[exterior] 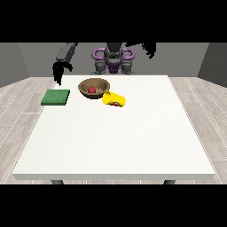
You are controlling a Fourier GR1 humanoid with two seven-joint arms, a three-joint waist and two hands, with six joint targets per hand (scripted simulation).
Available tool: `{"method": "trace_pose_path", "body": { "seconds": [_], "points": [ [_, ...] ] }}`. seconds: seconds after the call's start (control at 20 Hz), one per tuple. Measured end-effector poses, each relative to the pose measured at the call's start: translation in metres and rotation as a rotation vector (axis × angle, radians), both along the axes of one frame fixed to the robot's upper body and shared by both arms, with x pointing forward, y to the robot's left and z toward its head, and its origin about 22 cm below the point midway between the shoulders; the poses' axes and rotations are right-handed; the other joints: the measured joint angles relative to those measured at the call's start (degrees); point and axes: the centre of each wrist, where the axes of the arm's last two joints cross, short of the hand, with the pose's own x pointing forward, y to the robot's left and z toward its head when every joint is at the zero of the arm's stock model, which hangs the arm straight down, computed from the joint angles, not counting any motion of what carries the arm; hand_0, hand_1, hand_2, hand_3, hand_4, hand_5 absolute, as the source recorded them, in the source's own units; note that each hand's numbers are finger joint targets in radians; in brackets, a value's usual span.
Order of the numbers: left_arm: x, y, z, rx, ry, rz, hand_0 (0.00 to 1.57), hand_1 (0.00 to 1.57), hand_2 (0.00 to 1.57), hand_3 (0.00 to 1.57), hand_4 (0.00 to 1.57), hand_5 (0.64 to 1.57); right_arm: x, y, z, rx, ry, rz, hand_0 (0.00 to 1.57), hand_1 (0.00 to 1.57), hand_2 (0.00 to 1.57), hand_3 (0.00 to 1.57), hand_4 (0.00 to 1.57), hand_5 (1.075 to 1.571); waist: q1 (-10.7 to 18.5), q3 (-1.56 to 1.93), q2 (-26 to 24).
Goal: Pick the cup and pour the ball into the bowl, then pick the bowl and place it on the pad
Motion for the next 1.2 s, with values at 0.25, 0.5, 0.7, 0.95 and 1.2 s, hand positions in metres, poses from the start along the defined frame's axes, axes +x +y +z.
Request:
{"method": "trace_pose_path", "body": {
  "seconds": [0.25, 0.5, 0.7, 0.95, 1.2],
  "points": [
    [0.009, 0.087, 0.03, -0.142, -0.035, -0.125, 0.0, 0.0, 0.0, 0.0, 0.35, 1.5, 0.001, 0.017, -0.005, 0.02, -0.034, -0.063, 0.0, 0.0, 0.0, 0.0, 0.0, 1.57, 3.4, 0.34, 3.2],
    [0.01, 0.168, 0.059, -0.189, -0.088, -0.161, 0.0, 0.0, 0.0, 0.0, 0.32, 1.512, 0.014, 0.047, -0.007, 0.039, -0.072, -0.072, 0.0, 0.0, 0.0, 0.0, 0.0, 1.568, 3.6, 0.57, 6.1],
    [0.003, 0.213, 0.073, -0.204, -0.109, -0.153, 0.0, 0.0, 0.0, 0.0, 0.28, 1.51, 0.021, 0.063, -0.021, 0.049, -0.077, -0.063, 0.0, 0.0, 0.0, 0.0, 0.0, 1.568, 2.4, 0.65, 7.6],
    [-0.01, 0.255, 0.077, -0.224, -0.12, -0.135, 0.0, 0.0, 0.0, 0.0, 0.24, 1.502, 0.029, 0.069, -0.035, 0.052, -0.062, -0.042, 0.0, 0.0, 0.0, 0.0, 0.0, 1.569, 1.2, 0.71, 8.5],
    [-0.022, 0.285, 0.087, -0.225, -0.136, -0.105, 0.0, 0.0, 0.0, 0.0, 0.22, 1.491, 0.037, 0.081, -0.042, 0.036, -0.097, -0.032, 0.0, 0.0, 0.0, 0.0, 0.0, 1.571, 0.1, 0.24, 8.6]
  ]
}}
